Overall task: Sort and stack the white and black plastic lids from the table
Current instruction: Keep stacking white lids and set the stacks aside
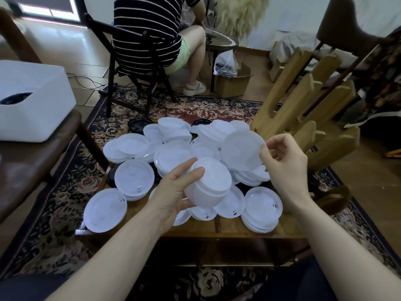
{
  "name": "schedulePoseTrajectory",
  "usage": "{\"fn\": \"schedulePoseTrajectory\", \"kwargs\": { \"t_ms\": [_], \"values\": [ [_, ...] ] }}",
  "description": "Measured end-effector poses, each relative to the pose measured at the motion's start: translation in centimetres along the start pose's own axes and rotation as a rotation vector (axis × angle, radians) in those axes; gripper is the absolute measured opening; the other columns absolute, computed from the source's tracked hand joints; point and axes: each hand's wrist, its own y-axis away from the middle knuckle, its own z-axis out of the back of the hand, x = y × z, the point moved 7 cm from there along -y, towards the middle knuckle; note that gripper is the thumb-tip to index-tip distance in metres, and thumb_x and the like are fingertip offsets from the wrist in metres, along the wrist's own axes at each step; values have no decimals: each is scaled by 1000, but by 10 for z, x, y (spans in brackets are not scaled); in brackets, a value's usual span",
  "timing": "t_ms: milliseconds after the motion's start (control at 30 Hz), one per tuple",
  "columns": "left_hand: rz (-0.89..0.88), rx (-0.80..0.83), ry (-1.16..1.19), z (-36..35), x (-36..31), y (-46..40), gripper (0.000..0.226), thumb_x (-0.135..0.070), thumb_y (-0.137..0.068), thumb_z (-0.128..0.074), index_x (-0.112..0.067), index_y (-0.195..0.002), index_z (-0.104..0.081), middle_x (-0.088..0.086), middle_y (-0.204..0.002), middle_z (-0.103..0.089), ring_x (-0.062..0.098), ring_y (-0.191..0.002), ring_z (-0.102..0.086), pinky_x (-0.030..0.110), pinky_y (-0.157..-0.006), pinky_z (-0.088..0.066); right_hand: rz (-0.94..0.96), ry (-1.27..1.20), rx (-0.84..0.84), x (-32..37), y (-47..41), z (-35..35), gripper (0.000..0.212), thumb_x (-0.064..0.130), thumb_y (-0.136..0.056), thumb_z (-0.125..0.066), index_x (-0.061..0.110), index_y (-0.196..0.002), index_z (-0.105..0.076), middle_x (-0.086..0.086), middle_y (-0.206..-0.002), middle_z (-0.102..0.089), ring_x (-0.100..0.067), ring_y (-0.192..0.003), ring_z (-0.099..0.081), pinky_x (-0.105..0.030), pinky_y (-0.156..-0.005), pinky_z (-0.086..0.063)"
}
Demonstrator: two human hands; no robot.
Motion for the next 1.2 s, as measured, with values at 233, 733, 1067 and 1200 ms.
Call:
{"fn": "schedulePoseTrajectory", "kwargs": {
  "t_ms": [233,733,1067,1200],
  "values": [
    [-9,-22,70,3,-2,1,68,-38,-61,-79,-31,-128,-66,-4,-118,-74,18,-106,-70,37,-76,-60,288,-12,318,16,36,-16,61,-15,-83,-58,24,-130,-52,10,-111,-66,-6,-110,-61,-19,-88,-49],
    [-36,-16,43,2,-2,1,64,-35,-66,-78,-29,-128,-66,-1,-118,-73,20,-105,-70,35,-73,-60,100,-15,741,14,61,-47,72,51,-80,-71,43,-144,-38,22,-145,-35,6,-138,-30,-3,-104,-26],
    [101,155,-70,-13,9,6,55,-36,-74,-73,-29,-129,-67,4,-123,-72,22,-100,-70,35,-78,-61,-8,-192,972,12,54,-41,87,6,-72,-63,34,-148,-32,23,-158,-24,2,-146,-18,-18,-115,-24],
    [83,130,-54,-14,9,8,59,-36,-71,-73,-27,-129,-67,5,-123,-72,22,-100,-70,33,-71,-60,-92,-228,974,9,61,-54,69,35,-78,-63,43,-142,-40,26,-155,-23,8,-143,-19,-13,-110,-28]
  ]
}}
